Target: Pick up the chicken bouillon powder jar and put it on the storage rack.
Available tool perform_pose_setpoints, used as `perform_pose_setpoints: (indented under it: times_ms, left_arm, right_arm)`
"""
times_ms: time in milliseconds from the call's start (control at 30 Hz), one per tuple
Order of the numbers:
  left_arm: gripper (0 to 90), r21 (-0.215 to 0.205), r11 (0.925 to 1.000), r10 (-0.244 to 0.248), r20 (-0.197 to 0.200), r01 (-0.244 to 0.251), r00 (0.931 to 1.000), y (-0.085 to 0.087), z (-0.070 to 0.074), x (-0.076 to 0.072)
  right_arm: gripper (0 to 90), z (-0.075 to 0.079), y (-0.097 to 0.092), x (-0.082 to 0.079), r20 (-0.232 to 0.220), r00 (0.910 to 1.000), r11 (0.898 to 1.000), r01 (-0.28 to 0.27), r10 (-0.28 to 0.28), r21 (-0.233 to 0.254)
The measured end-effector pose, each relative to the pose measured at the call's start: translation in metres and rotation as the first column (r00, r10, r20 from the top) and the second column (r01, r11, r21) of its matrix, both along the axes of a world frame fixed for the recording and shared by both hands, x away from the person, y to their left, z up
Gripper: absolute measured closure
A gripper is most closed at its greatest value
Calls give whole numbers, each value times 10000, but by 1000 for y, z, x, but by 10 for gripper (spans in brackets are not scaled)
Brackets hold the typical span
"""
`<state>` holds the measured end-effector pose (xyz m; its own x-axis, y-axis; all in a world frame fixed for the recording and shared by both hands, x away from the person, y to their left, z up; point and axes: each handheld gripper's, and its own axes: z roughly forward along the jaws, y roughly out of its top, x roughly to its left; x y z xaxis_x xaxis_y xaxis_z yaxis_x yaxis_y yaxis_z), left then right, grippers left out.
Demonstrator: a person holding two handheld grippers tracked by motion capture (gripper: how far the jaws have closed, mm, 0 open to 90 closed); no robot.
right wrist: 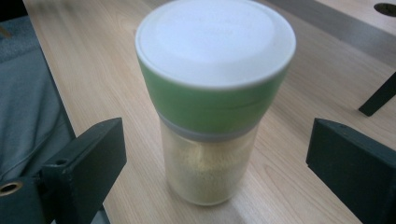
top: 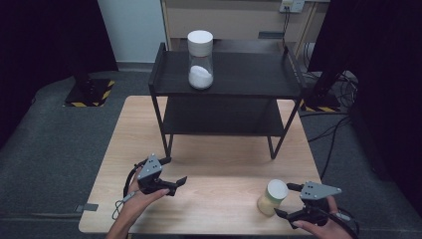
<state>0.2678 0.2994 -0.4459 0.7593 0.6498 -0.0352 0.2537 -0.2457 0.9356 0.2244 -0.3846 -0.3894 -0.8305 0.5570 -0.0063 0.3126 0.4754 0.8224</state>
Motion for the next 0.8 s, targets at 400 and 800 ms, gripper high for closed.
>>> perform_pose_setpoints:
  times_ms: [400,800]
  left_arm:
    - [42,16,10000,19,-23,-19,10000,0,0,0]
    - [42,50,10000,25,-24,-25,10000,0,0,0]
  right_arm:
    - [62,-3,5,-2,330,9994,9992,116,-128,371]
    - [109,-9,14,-2,667,9976,9984,158,-194,547]
